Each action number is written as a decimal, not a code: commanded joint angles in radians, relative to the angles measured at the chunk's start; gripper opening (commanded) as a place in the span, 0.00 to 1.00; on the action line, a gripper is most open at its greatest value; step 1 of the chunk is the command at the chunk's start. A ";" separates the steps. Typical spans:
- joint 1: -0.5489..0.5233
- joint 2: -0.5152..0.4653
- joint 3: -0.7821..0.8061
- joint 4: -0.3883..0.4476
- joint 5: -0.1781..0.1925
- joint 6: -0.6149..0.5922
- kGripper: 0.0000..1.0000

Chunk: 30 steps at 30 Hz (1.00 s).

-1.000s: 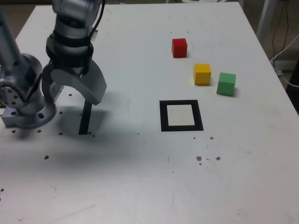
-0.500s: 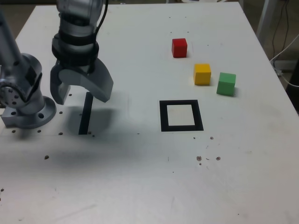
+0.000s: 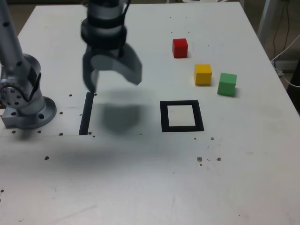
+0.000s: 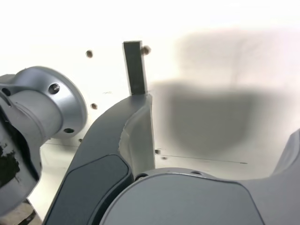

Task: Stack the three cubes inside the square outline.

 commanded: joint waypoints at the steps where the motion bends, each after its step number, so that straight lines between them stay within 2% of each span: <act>1: 0.023 0.021 -0.045 0.014 0.005 0.018 0.99; 13: 0.158 0.200 -0.319 0.072 0.039 0.121 0.99; 18: 0.240 0.263 -0.384 0.066 0.054 0.161 0.99; 30: 0.428 0.443 -0.628 0.091 0.046 0.295 0.99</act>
